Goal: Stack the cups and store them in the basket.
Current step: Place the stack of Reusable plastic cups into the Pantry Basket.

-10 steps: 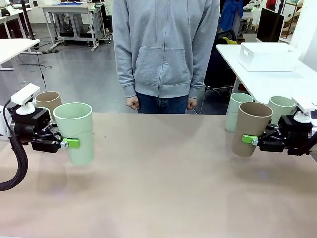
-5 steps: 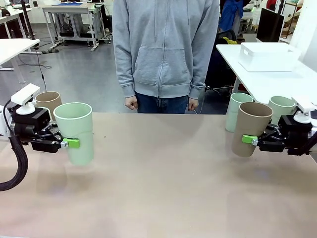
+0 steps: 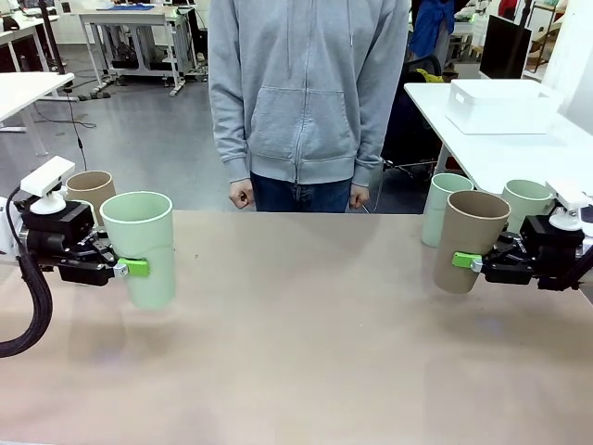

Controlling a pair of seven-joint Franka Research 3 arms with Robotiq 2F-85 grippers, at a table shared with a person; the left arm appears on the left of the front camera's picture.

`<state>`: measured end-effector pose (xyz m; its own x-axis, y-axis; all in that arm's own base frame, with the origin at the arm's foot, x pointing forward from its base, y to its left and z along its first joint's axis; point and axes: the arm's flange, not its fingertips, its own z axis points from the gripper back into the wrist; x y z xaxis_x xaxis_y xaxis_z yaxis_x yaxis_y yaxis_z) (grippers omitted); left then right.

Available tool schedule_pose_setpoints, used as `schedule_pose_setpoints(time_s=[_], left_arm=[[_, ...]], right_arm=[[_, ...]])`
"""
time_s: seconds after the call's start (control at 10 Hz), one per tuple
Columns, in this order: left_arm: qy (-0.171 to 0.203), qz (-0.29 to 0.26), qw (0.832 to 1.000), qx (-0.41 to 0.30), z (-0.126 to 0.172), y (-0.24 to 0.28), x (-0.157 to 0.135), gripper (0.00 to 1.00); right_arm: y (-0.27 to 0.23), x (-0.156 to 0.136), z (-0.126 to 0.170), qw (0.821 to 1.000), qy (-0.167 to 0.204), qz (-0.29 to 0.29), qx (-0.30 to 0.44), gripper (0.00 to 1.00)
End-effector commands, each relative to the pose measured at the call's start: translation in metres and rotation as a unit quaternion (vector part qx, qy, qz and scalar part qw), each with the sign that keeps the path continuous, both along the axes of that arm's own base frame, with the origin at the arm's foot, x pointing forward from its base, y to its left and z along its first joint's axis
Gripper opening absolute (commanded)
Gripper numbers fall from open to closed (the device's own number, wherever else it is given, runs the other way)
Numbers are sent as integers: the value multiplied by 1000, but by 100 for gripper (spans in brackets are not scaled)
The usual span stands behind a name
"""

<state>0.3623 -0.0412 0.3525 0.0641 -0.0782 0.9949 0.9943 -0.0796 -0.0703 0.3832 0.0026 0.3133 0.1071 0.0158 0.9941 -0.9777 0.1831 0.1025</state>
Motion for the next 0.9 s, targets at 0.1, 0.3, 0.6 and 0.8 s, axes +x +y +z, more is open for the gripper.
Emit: schedule_pose_setpoints(time_s=[0.1,0.3,0.6,0.8], left_arm=[[-6,1,1000,-3,2,2,-1,87],[-6,1,1000,-3,2,2,-1,87],[-6,1,1000,-3,2,2,-1,87],[-6,1,1000,-3,2,2,-1,87]], right_arm=[[0,0,2,1000,-3,0,-1,84],[0,0,2,1000,-3,0,-1,84],[0,0,2,1000,-3,0,-1,84],[0,0,2,1000,-3,0,-1,84]])
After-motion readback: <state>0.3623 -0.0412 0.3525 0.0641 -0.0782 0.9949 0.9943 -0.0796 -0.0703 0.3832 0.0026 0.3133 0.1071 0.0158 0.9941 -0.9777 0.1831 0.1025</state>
